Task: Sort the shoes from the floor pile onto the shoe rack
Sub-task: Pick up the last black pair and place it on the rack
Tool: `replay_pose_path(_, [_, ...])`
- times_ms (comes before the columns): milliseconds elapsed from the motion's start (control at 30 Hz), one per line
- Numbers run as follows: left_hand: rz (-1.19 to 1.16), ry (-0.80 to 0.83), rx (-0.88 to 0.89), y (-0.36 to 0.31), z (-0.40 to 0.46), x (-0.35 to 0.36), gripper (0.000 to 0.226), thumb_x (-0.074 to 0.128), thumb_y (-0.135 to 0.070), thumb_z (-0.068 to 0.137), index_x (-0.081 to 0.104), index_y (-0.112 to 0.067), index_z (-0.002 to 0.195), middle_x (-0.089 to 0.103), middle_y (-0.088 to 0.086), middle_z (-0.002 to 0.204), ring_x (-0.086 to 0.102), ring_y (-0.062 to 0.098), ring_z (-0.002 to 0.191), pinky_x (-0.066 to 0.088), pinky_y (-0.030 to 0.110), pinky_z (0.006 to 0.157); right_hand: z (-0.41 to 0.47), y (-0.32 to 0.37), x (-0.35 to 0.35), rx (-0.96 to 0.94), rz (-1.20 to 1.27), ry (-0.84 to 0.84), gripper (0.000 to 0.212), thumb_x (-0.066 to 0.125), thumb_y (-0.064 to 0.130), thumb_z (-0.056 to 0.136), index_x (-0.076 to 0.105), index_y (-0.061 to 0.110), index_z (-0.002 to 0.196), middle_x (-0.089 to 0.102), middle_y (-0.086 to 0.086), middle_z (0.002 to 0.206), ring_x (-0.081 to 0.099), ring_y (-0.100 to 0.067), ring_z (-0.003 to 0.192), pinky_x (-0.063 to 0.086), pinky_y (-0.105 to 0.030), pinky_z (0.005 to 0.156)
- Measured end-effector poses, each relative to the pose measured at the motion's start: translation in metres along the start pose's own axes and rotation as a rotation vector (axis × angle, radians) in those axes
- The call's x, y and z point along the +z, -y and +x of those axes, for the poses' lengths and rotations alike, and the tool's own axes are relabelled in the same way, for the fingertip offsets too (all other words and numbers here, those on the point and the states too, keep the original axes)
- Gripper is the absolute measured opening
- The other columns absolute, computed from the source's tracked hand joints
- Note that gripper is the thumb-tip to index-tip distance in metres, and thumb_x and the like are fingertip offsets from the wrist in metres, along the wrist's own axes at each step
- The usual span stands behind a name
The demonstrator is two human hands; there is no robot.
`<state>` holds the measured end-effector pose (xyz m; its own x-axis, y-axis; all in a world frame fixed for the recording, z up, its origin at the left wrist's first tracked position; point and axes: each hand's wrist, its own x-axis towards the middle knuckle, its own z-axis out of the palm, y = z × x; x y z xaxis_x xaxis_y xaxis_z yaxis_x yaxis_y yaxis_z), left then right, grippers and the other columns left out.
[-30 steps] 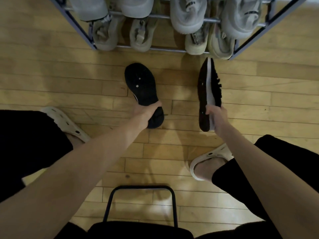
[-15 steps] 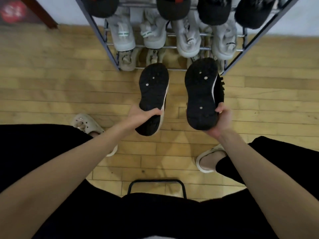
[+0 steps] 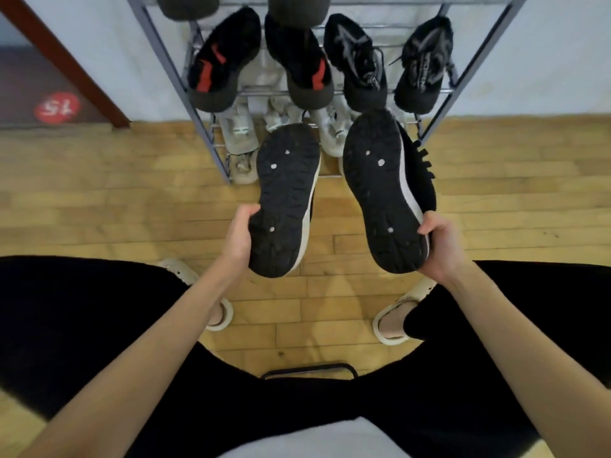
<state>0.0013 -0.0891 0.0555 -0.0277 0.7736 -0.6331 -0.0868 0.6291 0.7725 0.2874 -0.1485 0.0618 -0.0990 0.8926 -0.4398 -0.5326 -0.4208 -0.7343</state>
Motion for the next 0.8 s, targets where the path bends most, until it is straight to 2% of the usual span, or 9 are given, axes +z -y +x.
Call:
replay_pose_path(67, [0.060, -0.023, 0.048, -0.008, -0.009, 0.004, 0.039, 0.045, -0.036, 0.092, 0.067, -0.008, 0.107, 0.067, 0.015, 0.117, 0.060, 0.031, 0.113, 0.043, 0.047, 0.103, -0.005, 0.007, 0.002, -0.009, 0.002, -0.031, 0.058, 0.061, 0.015, 0.049, 0.062, 0.003, 0.106, 0.066, -0.012, 0.101, 0.063, -0.029, 0.096, 0.050, -0.038, 0.084])
replay_pose_path(133, [0.107, -0.011, 0.159, -0.022, -0.017, 0.010, 0.030, 0.042, -0.028, 0.096, 0.062, -0.007, 0.104, 0.064, 0.017, 0.117, 0.059, 0.030, 0.111, 0.045, 0.041, 0.096, -0.011, 0.016, 0.005, -0.044, -0.047, -0.097, 0.045, 0.050, 0.012, 0.059, 0.064, 0.006, 0.101, 0.068, -0.009, 0.095, 0.064, -0.027, 0.092, 0.049, -0.038, 0.082])
replay_pose_path(233, [0.205, 0.039, 0.371, -0.042, -0.027, 0.019, 0.015, 0.044, -0.017, 0.098, 0.051, -0.013, 0.086, 0.057, 0.006, 0.089, 0.057, 0.015, 0.082, 0.042, 0.023, 0.069, -0.023, 0.034, 0.020, -0.100, -0.344, -0.241, 0.033, 0.055, 0.017, 0.065, 0.065, 0.011, 0.096, 0.068, -0.007, 0.090, 0.065, -0.025, 0.089, 0.050, -0.033, 0.073])
replay_pose_path(300, [0.301, 0.049, 0.535, -0.053, -0.034, 0.022, 0.013, 0.052, -0.015, 0.096, 0.049, -0.011, 0.084, 0.050, 0.002, 0.081, 0.050, 0.007, 0.073, 0.038, 0.022, 0.066, -0.030, 0.046, 0.033, -0.220, -0.574, -0.409, 0.021, 0.066, 0.015, 0.075, 0.059, 0.014, 0.095, 0.062, 0.001, 0.087, 0.060, -0.013, 0.081, 0.047, -0.020, 0.066])
replay_pose_path(367, [0.369, 0.062, 0.670, -0.064, -0.040, 0.025, 0.018, 0.063, -0.016, 0.090, 0.051, -0.003, 0.089, 0.051, 0.008, 0.082, 0.052, 0.011, 0.075, 0.038, 0.026, 0.068, -0.030, 0.058, 0.041, -0.424, -0.799, -0.506, 0.033, 0.071, 0.010, 0.079, 0.059, 0.017, 0.109, 0.061, 0.010, 0.093, 0.058, -0.001, 0.083, 0.045, -0.005, 0.065])
replay_pose_path(433, [0.426, 0.046, 0.760, -0.077, -0.047, 0.033, 0.028, 0.072, -0.020, 0.082, 0.052, -0.002, 0.089, 0.054, 0.012, 0.084, 0.054, 0.018, 0.078, 0.041, 0.031, 0.068, -0.026, 0.067, 0.043, -0.543, -0.910, -0.527, 0.054, 0.076, 0.014, 0.074, 0.059, 0.013, 0.125, 0.064, 0.009, 0.107, 0.060, -0.003, 0.099, 0.044, 0.001, 0.078])
replay_pose_path(500, [0.474, 0.012, 0.814, -0.089, -0.054, 0.043, 0.029, 0.076, -0.024, 0.078, 0.052, -0.010, 0.085, 0.055, 0.004, 0.082, 0.056, 0.016, 0.077, 0.043, 0.033, 0.068, -0.020, 0.075, 0.039, -0.555, -0.981, -0.587, 0.069, 0.078, 0.033, 0.065, 0.058, 0.021, 0.130, 0.065, 0.006, 0.113, 0.060, -0.007, 0.107, 0.050, -0.017, 0.094])
replay_pose_path(600, [0.555, -0.023, 0.876, -0.105, -0.064, 0.061, 0.032, 0.077, -0.030, 0.076, 0.050, -0.016, 0.088, 0.060, 0.002, 0.089, 0.060, 0.017, 0.082, 0.049, 0.038, 0.072, -0.019, 0.089, 0.044, -0.526, -1.087, -0.709, 0.086, 0.066, 0.063, 0.052, 0.051, 0.039, 0.132, 0.061, -0.002, 0.121, 0.057, -0.022, 0.114, 0.049, -0.044, 0.098])
replay_pose_path(800, [0.680, -0.086, 0.950, -0.146, -0.074, 0.098, 0.041, 0.073, -0.037, 0.080, 0.045, -0.017, 0.102, 0.051, -0.008, 0.091, 0.051, 0.006, 0.080, 0.045, 0.024, 0.067, -0.024, 0.130, 0.057, -0.624, -1.281, -0.822, 0.076, 0.074, 0.047, 0.064, 0.049, 0.036, 0.135, 0.041, -0.011, 0.137, 0.036, -0.035, 0.125, 0.036, -0.050, 0.106])
